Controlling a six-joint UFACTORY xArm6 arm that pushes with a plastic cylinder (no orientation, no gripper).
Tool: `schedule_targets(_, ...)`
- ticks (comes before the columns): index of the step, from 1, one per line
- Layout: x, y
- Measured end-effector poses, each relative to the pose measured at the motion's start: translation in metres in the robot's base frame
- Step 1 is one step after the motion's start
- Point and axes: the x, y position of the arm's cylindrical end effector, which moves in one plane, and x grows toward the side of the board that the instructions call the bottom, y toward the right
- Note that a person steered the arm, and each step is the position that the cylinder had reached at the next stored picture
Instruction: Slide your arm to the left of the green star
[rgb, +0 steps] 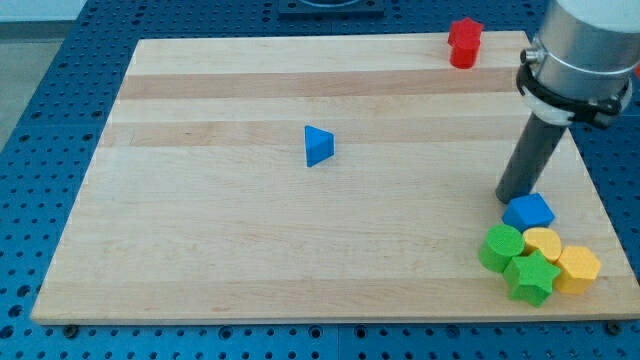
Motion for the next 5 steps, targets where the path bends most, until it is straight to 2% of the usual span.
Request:
schedule_targets(1,0.011,0.0)
schedule_targets(3,0.005,0.0)
schedule_targets(4,-0.035,-0.005)
schedule_targets(5,-0.04,-0.06)
